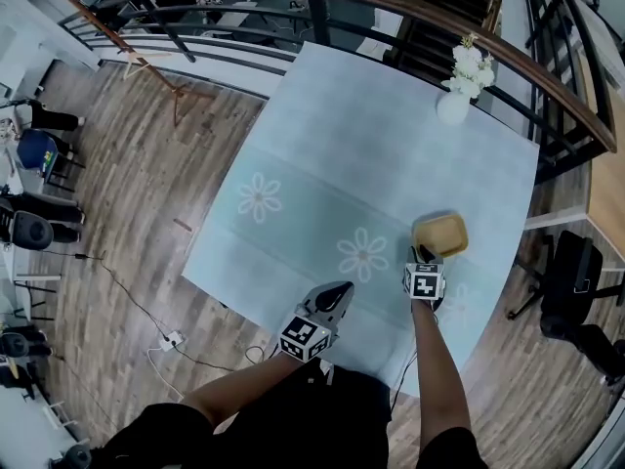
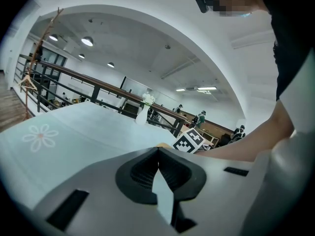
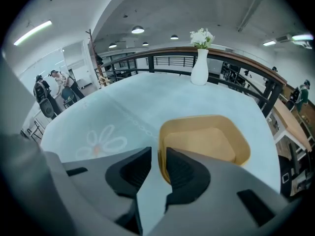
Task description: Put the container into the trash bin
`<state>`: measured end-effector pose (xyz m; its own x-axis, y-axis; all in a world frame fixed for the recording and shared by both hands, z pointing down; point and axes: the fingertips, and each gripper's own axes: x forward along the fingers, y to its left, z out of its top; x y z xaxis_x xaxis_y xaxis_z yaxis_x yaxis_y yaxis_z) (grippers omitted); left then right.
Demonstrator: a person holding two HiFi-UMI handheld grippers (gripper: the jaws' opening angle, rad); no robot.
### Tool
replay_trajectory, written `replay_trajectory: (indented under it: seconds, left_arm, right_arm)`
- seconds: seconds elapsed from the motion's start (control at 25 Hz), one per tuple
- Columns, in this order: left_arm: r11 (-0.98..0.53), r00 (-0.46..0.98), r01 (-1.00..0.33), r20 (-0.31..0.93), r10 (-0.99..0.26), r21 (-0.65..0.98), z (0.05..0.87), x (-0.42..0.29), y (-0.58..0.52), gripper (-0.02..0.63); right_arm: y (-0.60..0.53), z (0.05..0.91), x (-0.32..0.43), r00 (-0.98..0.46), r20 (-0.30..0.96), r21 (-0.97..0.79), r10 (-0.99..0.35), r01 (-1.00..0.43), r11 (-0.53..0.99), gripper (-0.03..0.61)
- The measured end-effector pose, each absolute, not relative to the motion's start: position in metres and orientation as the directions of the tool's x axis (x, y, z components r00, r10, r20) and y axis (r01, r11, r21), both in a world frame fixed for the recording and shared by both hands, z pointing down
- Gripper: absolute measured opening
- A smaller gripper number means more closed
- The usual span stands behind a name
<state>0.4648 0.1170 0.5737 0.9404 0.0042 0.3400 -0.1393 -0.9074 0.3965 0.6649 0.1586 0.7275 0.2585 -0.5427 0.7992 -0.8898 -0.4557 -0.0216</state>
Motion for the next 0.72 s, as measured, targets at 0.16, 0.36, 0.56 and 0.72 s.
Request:
replay_trajectory:
  seconds: [0.16, 0.36, 0.56, 0.72]
  left_arm:
    - [-0.922, 0.938, -0.145, 0.347, -0.012, 0.359, 0.574, 0.454, 0.117, 0.014]
    - [-0.922, 0.933, -0.171, 0.358, -0.038, 0.348, 0.571, 0.440, 0.113, 0.014]
    - [-0.903, 0.935, -0.208, 0.347, -0.071, 0.376, 0.569, 0.421, 0.108, 0.014]
    - [-0.915, 0.944, -0.173, 0.325, -0.049, 0.365, 0.567, 0.409, 0.111, 0.014]
  right_arm:
    - [0.156, 0.730, 0.666, 0.278, 0.810, 0.068, -0.516, -0.919, -0.387, 0.096]
    - [0.153, 0.729, 0.661, 0.253, 0.819, 0.060, -0.516, -0.931, -0.361, 0.048]
    - [0.153, 0.709, 0.648, 0.272, 0.789, 0.064, -0.551, -0.928, -0.366, 0.043]
    - [0.158, 0.676, 0.626, 0.303, 0.748, 0.048, -0.591, -0.913, -0.406, 0.041]
